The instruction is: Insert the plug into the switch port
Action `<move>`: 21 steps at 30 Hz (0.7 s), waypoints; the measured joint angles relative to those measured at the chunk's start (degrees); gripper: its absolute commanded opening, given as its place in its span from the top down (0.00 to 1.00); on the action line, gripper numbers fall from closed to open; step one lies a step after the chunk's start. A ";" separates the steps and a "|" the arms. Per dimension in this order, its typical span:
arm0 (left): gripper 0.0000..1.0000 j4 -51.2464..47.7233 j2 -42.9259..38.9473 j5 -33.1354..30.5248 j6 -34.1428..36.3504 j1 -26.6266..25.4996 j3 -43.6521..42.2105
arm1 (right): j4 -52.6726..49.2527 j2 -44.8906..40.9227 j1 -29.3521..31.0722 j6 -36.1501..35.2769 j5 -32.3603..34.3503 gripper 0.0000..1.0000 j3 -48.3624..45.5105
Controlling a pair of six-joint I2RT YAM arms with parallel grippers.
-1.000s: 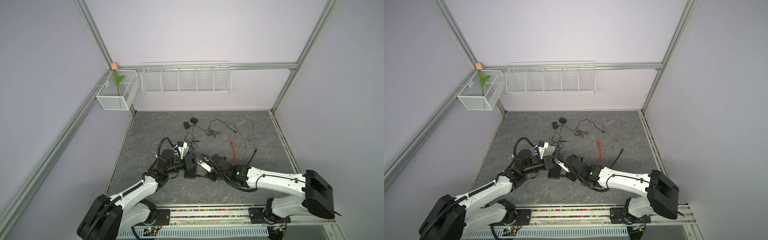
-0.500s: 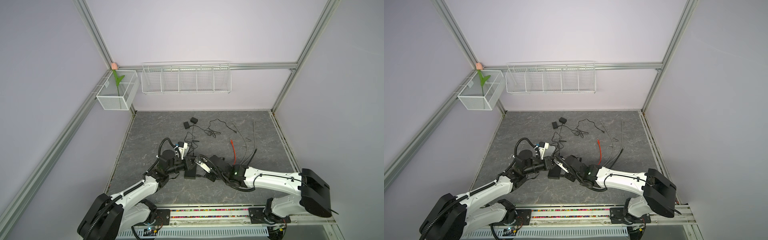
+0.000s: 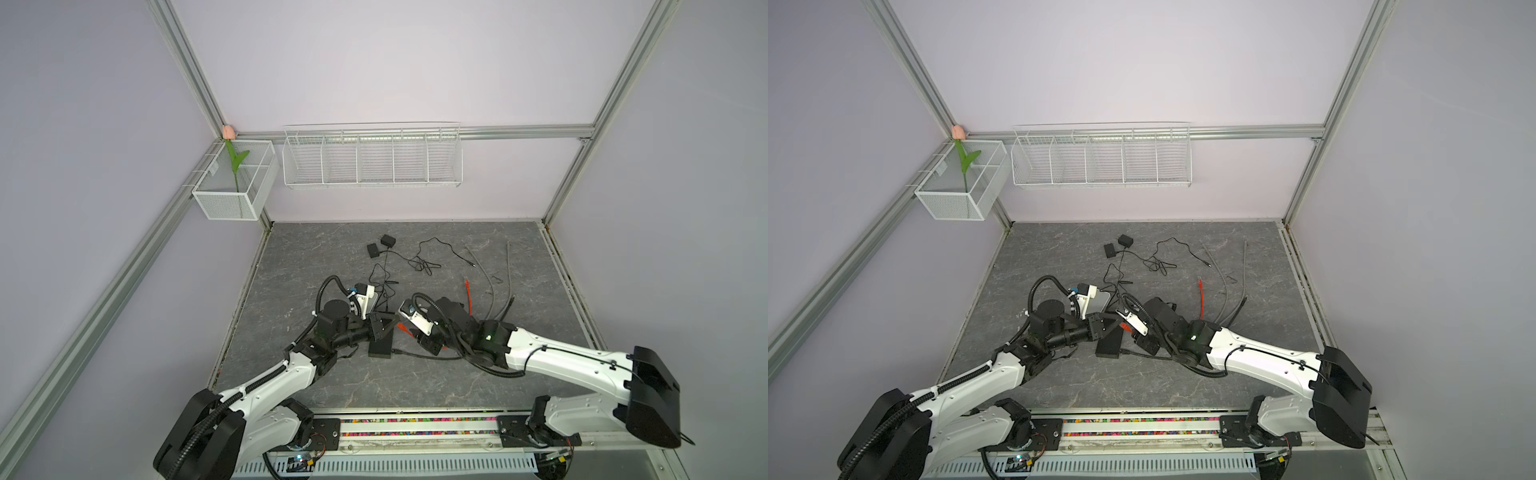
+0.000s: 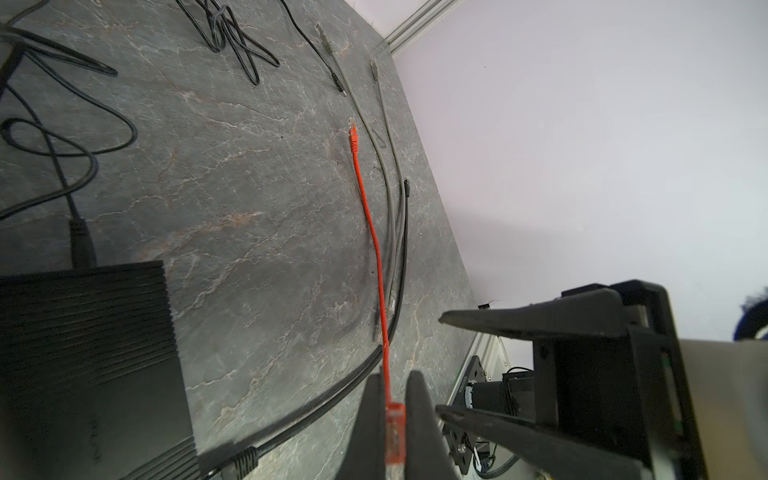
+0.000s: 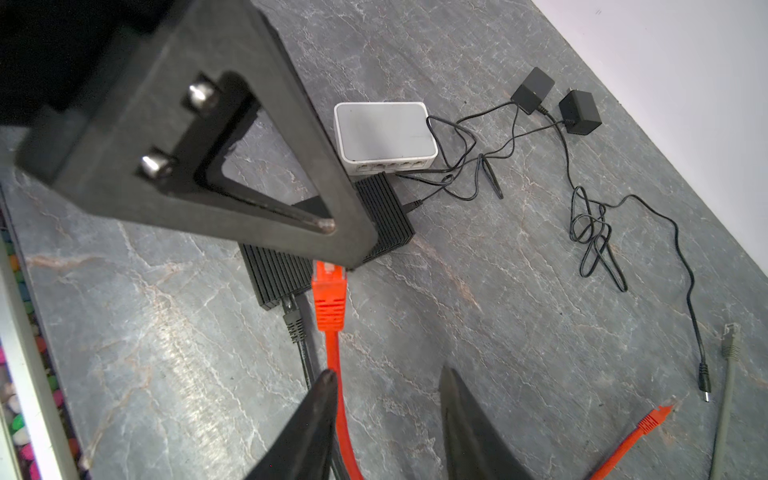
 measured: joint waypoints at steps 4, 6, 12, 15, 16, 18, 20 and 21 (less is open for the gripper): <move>1.00 0.00 0.00 0.00 0.17 0.00 0.00 | -1.88 0.07 -1.27 -0.20 -4.44 0.57 0.00; 1.00 0.00 0.00 0.00 0.20 0.00 0.00 | -2.21 0.42 -1.51 -0.22 -6.19 0.57 0.00; 1.00 0.00 0.00 0.00 0.35 0.00 0.00 | -2.80 2.51 -1.62 -0.42 -9.77 0.59 0.33; 1.00 -0.02 0.00 0.02 0.37 0.00 0.00 | -2.97 4.02 -1.64 -0.46 -10.47 0.61 0.92; 1.00 -0.02 -0.02 0.02 0.37 0.00 0.00 | -2.97 4.39 -1.68 -0.50 -10.62 0.62 1.05; 1.00 -0.02 -0.13 0.02 0.37 0.00 0.00 | -2.95 4.81 -1.79 -0.59 -10.84 0.63 1.18; 1.00 -0.02 -0.26 0.02 0.39 0.00 0.00 | -2.93 4.87 -2.01 -0.59 -10.80 0.65 1.22; 1.00 -0.02 -0.31 0.02 0.37 0.00 0.00 | -2.93 4.87 -2.10 -0.59 -10.82 0.66 1.27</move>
